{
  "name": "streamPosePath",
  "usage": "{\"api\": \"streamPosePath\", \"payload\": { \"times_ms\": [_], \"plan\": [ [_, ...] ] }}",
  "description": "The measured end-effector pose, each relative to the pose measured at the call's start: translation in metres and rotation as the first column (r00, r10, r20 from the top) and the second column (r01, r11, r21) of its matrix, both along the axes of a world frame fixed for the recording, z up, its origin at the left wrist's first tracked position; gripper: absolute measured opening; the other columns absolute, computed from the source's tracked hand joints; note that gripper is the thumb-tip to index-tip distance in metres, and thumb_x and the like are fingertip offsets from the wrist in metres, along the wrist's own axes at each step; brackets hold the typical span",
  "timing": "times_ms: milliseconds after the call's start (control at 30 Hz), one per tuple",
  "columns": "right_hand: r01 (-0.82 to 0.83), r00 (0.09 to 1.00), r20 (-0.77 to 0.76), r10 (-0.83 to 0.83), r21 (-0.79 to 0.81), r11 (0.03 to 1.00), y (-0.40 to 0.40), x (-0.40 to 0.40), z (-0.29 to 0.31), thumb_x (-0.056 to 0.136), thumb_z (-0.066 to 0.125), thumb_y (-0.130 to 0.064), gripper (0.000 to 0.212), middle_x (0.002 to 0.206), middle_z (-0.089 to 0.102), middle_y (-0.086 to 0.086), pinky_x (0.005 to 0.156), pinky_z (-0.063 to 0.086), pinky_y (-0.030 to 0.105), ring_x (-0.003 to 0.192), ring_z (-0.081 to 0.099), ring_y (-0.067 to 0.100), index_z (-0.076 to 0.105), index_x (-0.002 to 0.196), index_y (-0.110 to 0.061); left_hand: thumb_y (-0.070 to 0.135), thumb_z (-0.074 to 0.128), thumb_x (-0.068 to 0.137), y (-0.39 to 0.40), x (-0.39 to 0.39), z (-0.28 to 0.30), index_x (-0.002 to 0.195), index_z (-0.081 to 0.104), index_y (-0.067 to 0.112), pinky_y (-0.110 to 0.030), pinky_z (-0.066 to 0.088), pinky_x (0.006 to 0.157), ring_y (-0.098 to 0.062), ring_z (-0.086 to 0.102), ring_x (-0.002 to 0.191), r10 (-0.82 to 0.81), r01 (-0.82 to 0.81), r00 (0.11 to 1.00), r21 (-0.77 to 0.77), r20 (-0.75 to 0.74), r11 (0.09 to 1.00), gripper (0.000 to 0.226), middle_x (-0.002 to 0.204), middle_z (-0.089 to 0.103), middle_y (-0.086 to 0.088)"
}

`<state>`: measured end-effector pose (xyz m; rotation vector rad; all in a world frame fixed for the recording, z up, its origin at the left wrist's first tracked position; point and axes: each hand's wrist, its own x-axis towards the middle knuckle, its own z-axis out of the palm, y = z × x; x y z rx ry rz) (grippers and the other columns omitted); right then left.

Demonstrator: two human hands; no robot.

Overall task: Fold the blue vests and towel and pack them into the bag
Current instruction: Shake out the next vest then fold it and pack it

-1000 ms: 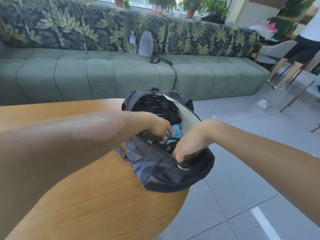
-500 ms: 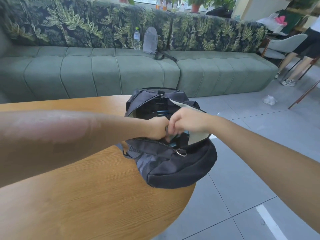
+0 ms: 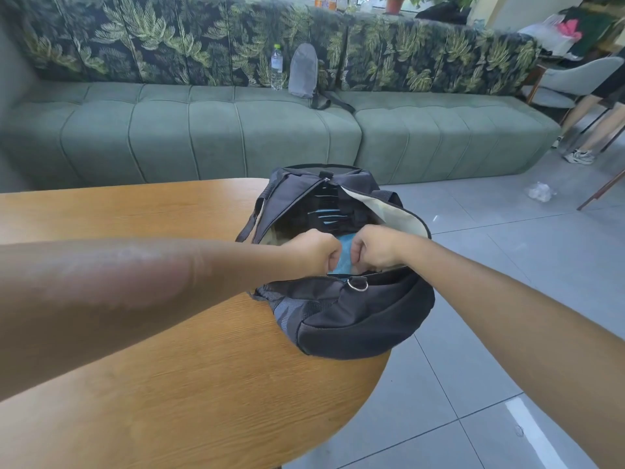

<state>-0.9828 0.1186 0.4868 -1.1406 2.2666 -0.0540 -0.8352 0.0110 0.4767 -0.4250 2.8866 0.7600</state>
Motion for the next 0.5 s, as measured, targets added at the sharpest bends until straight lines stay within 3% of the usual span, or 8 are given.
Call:
{"api": "streamPosePath", "payload": {
  "times_ms": [133, 233, 300, 333, 433, 500],
  "plan": [
    [-0.050, 0.997, -0.056, 0.054, 0.079, 0.996, 0.001, 0.008, -0.003, 0.087, 0.078, -0.015, 0.018, 0.083, 0.060, -0.006, 0.062, 0.045, 0.025, 0.068, 0.053, 0.014, 0.063, 0.094, -0.020, 0.013, 0.056, 0.100, -0.001, -0.005, -0.012, 0.097, 0.067, 0.019, -0.025, 0.040, 0.076, -0.017, 0.052, 0.086, -0.064, 0.076, 0.991, -0.093, 0.118, 0.993, 0.013, 0.086, 0.057, 0.003],
    [-0.061, 0.994, -0.084, 0.071, 0.115, 0.992, -0.001, 0.014, 0.000, 0.093, 0.069, -0.014, 0.025, 0.086, 0.051, -0.005, 0.060, 0.043, 0.028, 0.071, 0.050, 0.018, 0.057, 0.114, -0.021, 0.013, 0.052, 0.102, 0.001, -0.011, -0.017, 0.090, 0.057, 0.022, -0.025, 0.036, 0.071, -0.018, 0.050, 0.089, -0.050, 0.072, 0.987, -0.140, 0.155, 0.988, 0.016, 0.075, 0.044, 0.006],
    [-0.037, 0.998, -0.045, 0.044, 0.145, 0.989, -0.004, 0.014, 0.001, 0.094, 0.062, -0.009, 0.032, 0.092, 0.056, 0.001, 0.057, 0.044, 0.028, 0.071, 0.053, 0.021, 0.053, 0.121, -0.024, 0.008, 0.048, 0.102, 0.006, -0.014, -0.019, 0.098, 0.063, 0.016, -0.027, 0.037, 0.062, -0.022, 0.053, 0.094, 0.000, 0.036, 0.976, -0.163, 0.216, 0.986, 0.018, 0.077, 0.045, 0.005],
    [-0.021, 1.000, -0.020, 0.024, 0.159, 0.987, -0.004, 0.013, 0.001, 0.094, 0.061, -0.008, 0.035, 0.096, 0.058, 0.004, 0.059, 0.046, 0.031, 0.074, 0.055, 0.024, 0.052, 0.123, -0.025, 0.006, 0.047, 0.102, 0.008, -0.016, -0.018, 0.110, 0.067, 0.009, -0.026, 0.040, 0.065, -0.025, 0.058, 0.100, 0.021, 0.023, 0.965, -0.163, 0.262, 0.986, 0.022, 0.085, 0.053, 0.001],
    [0.009, 1.000, 0.021, -0.013, 0.205, 0.979, -0.008, 0.009, -0.003, 0.094, 0.062, -0.008, 0.040, 0.094, 0.059, 0.006, 0.060, 0.048, 0.031, 0.076, 0.055, 0.024, 0.048, 0.126, -0.030, 0.009, 0.044, 0.104, 0.013, -0.018, -0.016, 0.130, 0.063, 0.003, -0.033, 0.047, 0.094, -0.030, 0.059, 0.123, 0.025, 0.044, 0.940, -0.195, 0.339, 0.980, 0.033, 0.127, 0.063, -0.009],
    [0.019, 0.999, 0.028, -0.026, 0.240, 0.971, -0.012, 0.008, -0.004, 0.095, 0.058, -0.007, 0.043, 0.096, 0.059, 0.007, 0.059, 0.046, 0.029, 0.078, 0.054, 0.024, 0.046, 0.128, -0.032, 0.012, 0.045, 0.105, 0.010, -0.020, -0.019, 0.132, 0.060, 0.002, -0.034, 0.045, 0.099, -0.031, 0.058, 0.124, 0.063, -0.001, 0.937, -0.177, 0.345, 0.984, 0.033, 0.116, 0.064, -0.009]
  ]
}}
